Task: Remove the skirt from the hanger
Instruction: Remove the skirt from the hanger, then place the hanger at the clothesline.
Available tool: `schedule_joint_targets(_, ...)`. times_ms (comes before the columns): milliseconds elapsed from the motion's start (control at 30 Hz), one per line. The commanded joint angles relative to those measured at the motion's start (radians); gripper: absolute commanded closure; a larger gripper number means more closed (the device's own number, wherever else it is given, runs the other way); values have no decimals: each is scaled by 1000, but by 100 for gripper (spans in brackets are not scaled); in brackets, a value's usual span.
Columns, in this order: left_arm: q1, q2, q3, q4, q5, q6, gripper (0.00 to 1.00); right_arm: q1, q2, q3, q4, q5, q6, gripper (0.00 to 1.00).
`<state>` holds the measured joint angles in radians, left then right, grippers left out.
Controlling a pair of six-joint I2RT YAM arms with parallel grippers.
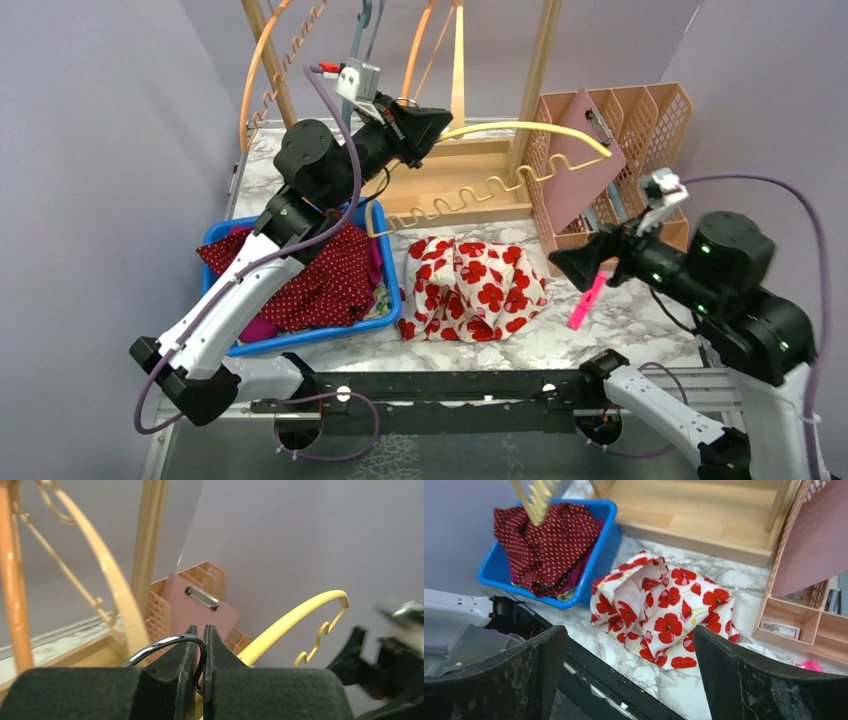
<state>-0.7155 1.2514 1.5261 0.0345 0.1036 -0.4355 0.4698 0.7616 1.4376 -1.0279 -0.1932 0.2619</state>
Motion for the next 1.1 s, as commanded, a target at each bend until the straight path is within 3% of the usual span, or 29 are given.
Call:
schedule_joint_targets(0, 69, -49, -53, -70, 166, 109, 100, -3, -22, 111, -89, 9, -28, 0)
schedule_joint_targets(300, 97, 2, -10, -320, 433, 350, 100, -3, 154, 369, -268, -18, -162, 0)
schedule_joint_targets(400, 97, 25, -4, -313, 507, 330, 100, -2, 226, 382, -307, -164, -190, 0)
schedule_joint_targets(533, 96, 58, 0, -265, 582, 280, 100, -3, 257, 285, -224, -409, -126, 3)
schedule_joint_targets(700, 68, 94, 14, -224, 603, 227, 100, -3, 257, 117, -95, -620, -43, 18)
schedule_joint_targets(900, 4, 135, 40, -201, 614, 209, 100, -3, 244, 68, -53, -523, 15, 52)
schedule_joint_targets(1033, -9, 138, 41, -198, 580, 183, 100, -3, 210, 17, -63, -499, 47, 95)
schedule_joint_targets(1067, -9, 138, 46, -206, 559, 181, 97, -3, 194, 6, -72, -483, 55, 99)
